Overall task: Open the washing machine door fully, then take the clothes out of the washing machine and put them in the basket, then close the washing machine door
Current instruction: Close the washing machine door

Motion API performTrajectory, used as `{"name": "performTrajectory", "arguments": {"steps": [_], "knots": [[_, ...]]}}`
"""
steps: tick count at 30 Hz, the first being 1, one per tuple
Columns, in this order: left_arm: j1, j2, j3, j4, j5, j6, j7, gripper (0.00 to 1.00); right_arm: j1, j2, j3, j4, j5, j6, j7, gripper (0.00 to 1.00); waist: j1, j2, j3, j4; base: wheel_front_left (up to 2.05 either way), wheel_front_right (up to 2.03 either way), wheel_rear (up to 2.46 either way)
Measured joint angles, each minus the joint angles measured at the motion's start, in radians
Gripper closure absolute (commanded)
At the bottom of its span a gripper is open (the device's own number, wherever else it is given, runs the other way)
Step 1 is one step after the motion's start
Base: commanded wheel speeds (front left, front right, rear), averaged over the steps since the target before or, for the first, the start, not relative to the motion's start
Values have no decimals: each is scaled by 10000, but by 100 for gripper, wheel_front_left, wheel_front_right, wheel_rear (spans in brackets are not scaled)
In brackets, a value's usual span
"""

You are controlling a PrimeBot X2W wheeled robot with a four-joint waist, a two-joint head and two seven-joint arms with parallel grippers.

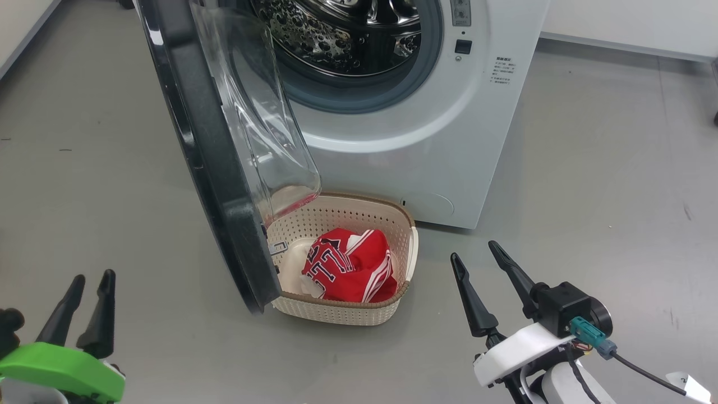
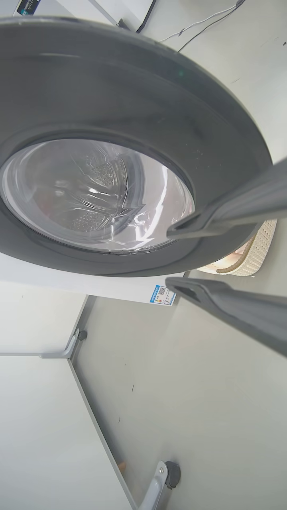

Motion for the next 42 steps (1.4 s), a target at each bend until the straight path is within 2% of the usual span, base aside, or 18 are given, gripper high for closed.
{"name": "performTrajectory", "arguments": {"steps": [18, 42], "knots": [[292, 178, -543, 286, 196, 0, -1666, 0, 0, 0, 10, -15, 31, -2, 0, 0, 0, 0, 23, 9, 0, 0, 0], [307, 454, -1070, 848, 196, 0, -2596, 0, 0, 0, 31, -19, 73, -15, 0, 0, 0, 0, 27, 15, 0, 0, 0]]}}
